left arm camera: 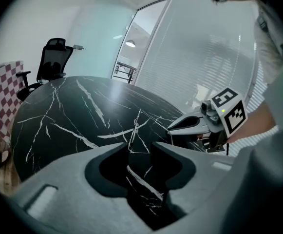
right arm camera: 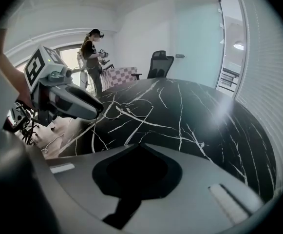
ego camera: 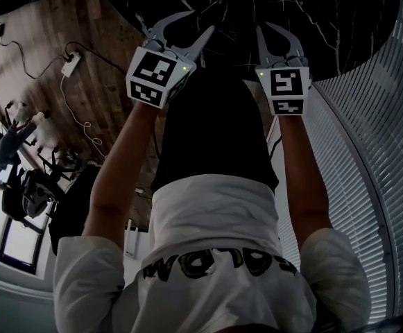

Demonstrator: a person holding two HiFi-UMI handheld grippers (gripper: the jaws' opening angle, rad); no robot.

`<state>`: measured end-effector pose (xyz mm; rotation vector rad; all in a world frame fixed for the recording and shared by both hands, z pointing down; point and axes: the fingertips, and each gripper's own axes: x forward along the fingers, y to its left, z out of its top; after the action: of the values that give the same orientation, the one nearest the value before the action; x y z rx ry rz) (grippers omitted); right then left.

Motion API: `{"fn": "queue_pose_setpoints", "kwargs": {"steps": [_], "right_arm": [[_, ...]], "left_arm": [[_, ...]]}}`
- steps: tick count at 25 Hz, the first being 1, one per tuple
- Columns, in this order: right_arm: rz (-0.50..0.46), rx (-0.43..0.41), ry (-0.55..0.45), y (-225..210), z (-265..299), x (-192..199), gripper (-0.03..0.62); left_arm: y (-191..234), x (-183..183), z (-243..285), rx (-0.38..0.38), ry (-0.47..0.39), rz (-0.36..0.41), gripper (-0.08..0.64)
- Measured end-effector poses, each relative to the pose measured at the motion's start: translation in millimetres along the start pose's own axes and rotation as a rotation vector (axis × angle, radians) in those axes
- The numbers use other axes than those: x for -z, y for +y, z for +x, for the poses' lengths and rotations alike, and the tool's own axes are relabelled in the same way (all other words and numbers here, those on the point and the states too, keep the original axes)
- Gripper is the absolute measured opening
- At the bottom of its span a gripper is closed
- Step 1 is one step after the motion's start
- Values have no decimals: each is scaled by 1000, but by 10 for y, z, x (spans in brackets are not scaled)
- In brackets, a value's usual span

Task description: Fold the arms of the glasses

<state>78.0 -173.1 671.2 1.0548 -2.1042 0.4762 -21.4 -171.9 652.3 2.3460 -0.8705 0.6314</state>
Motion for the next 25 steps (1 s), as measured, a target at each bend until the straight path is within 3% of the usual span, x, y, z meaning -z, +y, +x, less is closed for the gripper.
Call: {"fn": "queue_pose_setpoints", "kwargs": {"steps": [11, 25], "right_arm": [[-47, -89, -30, 269, 116, -215, 2], [-93, -158, -44, 405, 223, -302, 2]], "left_arm": [[-274, 36, 38, 132, 26, 32, 138], [-531, 150, 158, 211, 76, 122, 138]]}}
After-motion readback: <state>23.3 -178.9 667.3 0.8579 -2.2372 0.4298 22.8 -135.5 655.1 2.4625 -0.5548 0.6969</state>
